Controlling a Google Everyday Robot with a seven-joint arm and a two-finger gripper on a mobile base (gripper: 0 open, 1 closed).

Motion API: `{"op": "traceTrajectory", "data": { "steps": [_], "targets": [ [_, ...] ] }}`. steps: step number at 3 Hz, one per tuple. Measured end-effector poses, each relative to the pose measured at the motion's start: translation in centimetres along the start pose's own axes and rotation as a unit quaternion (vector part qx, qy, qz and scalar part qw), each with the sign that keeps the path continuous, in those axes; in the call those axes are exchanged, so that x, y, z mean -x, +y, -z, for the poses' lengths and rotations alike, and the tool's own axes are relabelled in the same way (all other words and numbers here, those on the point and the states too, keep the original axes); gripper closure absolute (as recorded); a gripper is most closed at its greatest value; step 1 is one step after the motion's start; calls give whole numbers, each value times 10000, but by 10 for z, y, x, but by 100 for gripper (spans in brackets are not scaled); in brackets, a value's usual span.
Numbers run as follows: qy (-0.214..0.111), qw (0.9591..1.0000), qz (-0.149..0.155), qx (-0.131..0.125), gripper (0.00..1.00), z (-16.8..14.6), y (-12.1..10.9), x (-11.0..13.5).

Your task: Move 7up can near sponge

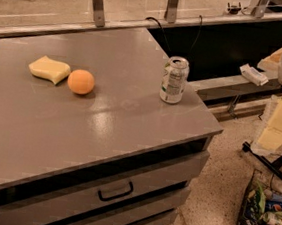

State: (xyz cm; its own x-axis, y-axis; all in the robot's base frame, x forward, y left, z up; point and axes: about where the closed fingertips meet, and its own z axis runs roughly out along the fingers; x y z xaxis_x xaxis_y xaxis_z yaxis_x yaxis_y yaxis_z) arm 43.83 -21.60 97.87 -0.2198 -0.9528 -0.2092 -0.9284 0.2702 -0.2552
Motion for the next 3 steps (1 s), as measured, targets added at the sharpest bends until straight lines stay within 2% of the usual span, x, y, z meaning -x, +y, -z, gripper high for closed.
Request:
{"op": "traceTrajectory", "data": {
  "steps": [1, 2, 3],
  "targets": [
    [0, 10000, 0, -1, 0, 0, 0, 0],
    [-121, 9995, 179, -216, 0, 0, -11, 7],
    [-451, 9965, 348, -605, 0, -3, -48, 20]
  ]
}}
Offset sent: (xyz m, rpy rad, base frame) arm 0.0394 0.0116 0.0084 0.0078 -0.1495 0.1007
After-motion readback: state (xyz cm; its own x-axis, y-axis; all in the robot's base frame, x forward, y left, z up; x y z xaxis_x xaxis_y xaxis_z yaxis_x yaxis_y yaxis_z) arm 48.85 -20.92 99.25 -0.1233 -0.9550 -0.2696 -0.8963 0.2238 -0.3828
